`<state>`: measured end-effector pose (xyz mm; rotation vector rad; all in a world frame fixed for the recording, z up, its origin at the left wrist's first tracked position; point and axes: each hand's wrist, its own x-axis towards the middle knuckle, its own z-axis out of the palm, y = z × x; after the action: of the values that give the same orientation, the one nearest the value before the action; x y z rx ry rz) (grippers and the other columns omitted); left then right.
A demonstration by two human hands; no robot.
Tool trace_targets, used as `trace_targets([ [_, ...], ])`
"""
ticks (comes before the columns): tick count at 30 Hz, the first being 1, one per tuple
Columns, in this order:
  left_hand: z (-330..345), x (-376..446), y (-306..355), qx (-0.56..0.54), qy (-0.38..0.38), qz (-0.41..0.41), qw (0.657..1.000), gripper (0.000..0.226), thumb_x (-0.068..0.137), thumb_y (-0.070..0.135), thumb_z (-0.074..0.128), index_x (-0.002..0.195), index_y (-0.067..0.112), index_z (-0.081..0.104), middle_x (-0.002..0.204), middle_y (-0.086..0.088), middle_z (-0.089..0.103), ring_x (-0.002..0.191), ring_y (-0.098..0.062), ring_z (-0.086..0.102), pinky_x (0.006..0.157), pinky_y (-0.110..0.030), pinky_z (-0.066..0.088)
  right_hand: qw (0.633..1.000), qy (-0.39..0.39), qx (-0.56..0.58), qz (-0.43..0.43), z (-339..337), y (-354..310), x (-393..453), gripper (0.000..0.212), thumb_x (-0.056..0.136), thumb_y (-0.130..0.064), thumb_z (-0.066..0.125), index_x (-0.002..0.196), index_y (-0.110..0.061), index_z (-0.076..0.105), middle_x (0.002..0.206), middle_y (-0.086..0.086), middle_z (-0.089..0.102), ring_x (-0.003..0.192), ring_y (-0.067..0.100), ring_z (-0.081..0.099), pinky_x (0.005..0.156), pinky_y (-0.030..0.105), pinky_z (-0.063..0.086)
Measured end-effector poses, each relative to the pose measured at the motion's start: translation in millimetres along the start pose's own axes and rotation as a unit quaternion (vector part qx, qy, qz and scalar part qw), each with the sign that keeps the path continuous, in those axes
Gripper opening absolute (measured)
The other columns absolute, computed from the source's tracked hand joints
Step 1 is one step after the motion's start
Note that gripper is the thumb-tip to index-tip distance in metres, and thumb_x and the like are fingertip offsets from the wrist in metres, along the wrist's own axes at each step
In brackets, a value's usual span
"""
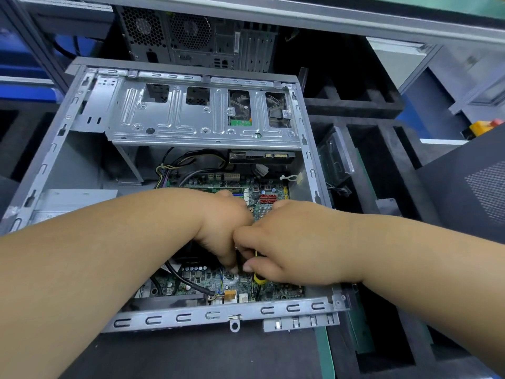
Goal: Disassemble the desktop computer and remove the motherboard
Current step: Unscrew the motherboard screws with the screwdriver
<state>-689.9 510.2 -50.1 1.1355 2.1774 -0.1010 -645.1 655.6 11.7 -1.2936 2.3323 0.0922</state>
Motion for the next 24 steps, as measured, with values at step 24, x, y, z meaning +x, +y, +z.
trace_targets([
  [24,0.1,-0.7,0.2,-0.006,0.004,-0.002,1.0,0.043,0.072,0.056,0.071,0.104,0.029,0.062,0.103,0.009,0.062,0.107,-0.017,0.043,0.088,-0.03,0.03,0.996,-0.022,0.088,-0.017,-2.6,2.1,-3.6,0.016,0.09,-0.043,0.052,0.092,-0.029,0.046,0.088,-0.013,0.051,0.088,0.022,0.055,0.086,0.041,0.046],
])
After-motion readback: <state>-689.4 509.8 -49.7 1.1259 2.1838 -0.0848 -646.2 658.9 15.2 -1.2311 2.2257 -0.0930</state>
